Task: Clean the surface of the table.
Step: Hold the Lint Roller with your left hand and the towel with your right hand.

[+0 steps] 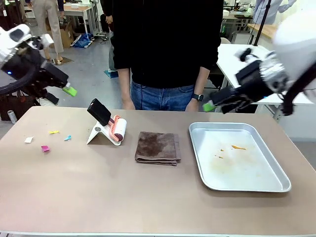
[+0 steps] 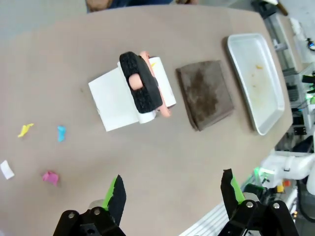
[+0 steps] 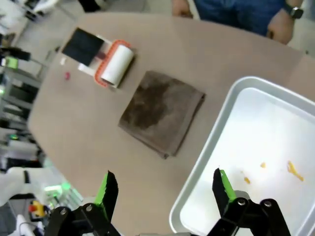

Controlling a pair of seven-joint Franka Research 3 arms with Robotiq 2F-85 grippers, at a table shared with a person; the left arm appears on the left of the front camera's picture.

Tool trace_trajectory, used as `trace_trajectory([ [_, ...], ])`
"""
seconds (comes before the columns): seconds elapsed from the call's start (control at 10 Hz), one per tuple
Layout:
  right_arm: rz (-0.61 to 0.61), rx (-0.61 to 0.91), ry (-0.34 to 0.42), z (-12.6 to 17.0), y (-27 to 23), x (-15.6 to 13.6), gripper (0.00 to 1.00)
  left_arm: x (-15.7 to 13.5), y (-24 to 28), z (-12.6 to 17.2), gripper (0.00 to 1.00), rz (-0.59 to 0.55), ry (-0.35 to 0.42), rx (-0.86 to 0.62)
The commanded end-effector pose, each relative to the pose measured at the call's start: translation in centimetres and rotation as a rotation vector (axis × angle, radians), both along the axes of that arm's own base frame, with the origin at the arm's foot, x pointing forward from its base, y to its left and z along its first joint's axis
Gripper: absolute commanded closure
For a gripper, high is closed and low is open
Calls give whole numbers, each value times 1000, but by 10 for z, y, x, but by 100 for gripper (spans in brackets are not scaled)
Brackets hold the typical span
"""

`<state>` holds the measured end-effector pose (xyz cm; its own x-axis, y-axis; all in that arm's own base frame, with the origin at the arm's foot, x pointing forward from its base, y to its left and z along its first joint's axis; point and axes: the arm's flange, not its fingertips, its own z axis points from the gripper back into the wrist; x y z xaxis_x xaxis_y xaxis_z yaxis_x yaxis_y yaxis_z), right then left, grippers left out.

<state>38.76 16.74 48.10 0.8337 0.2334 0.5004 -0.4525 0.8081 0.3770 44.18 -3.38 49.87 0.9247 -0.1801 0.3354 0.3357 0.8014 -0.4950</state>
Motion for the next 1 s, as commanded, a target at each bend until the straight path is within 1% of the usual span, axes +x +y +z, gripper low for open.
trace_trajectory([
  [0.0, -46, -108, 38, -3, 45, 22, 0, 17, -11, -1, 0, 36, 47, 65],
  [0.1, -65, -166, 71, -11, 78, 21, 0, 22, -18, -3, 0, 39, 46, 72],
  [0.2, -102, -221, 116, -20, 102, 19, 0, 30, -21, -8, 0, 63, 72, 70],
  [0.4, -132, -289, 168, -44, 131, 18, 0, 54, -28, -24, 0, 112, 134, 63],
  [0.5, -156, -309, 203, -56, 140, 18, 0, 72, -32, -34, 0, 141, 169, 52],
  [0.6, -189, -315, 217, -65, 145, 20, 0, 87, -34, -43, 0, 161, 193, 29],
  [0.7, -207, -322, 250, -74, 149, 23, 0, 101, -33, -53, 0, 171, 222, 1],
  [0.9, -230, -322, 273, -86, 154, 29, 0, 115, -34, -65, 0, 184, 240, -22],
])
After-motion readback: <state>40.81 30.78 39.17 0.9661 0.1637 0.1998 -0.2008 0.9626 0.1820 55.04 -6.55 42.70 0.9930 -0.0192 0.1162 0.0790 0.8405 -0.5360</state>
